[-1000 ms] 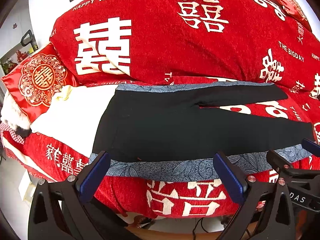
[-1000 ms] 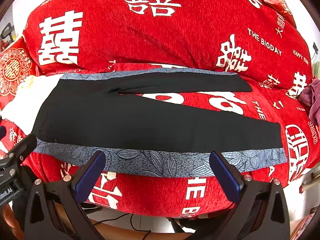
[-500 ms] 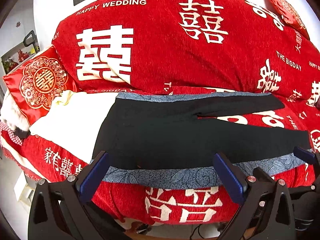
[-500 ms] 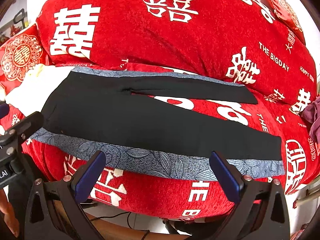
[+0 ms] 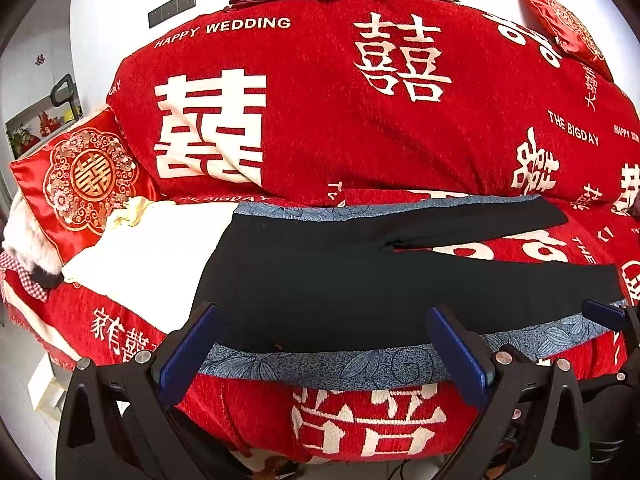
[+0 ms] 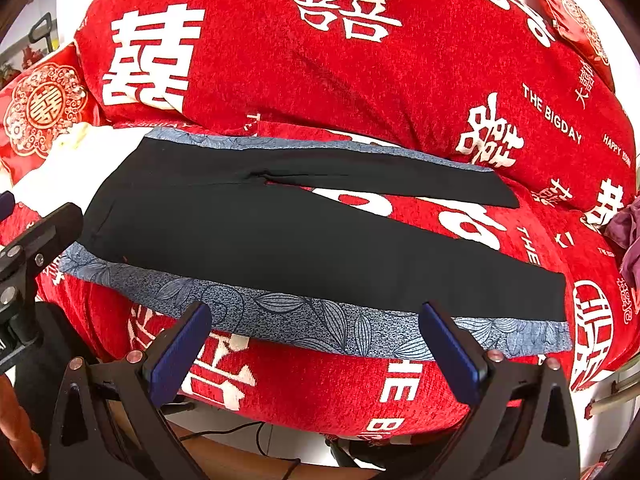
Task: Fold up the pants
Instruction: 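Position both grippers over the black trousers near the grey waistband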
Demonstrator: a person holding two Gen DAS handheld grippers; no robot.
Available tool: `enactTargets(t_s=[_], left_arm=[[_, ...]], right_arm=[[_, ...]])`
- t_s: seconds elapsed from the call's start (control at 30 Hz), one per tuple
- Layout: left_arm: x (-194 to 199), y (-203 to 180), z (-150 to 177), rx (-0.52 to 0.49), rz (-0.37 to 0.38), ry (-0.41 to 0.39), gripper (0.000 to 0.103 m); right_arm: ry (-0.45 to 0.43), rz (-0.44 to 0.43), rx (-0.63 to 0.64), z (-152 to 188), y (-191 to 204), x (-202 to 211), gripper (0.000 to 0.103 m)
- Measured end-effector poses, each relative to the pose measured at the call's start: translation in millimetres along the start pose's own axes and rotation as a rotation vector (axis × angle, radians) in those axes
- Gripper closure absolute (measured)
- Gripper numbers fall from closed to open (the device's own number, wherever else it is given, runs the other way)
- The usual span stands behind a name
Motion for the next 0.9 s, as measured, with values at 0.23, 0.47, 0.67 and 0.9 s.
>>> enactTargets(t_s=[0.23, 0.47, 0.67, 0.9], left_arm=[[0.4, 1.1, 0.5, 0.004, 0.000, -0.003, 0.000], [0.0, -0.5, 1.4, 0.003, 0.003, -0.003, 0.000], [-0.4, -0.5, 1.3, 0.001, 0.002, 0.000, 0.000], [-0.9, -1.1, 1.8, 0.000, 0.001, 0.002, 0.000]], right_arm=[[0.003, 0.000, 0.005, 0.5, 2.1, 0.0, 0.000], [0.007, 0.000, 0.011, 1.4, 5.2, -1.1, 0.000], [0.009, 0.000, 0.011, 1.9, 5.6, -1.3, 0.000], [0.009, 0.000, 0.011, 1.7, 6.0, -1.4, 0.000]])
Point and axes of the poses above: each gripper's, at about its wrist camera, not at the fingertips, and x roughly against the way its jaws point, y to its left, z to its underside, the point moved 10 cm from there along -x, roughly the way its jaws point, and after that the axes turned 1 degree about x, right-handed, at the moved point
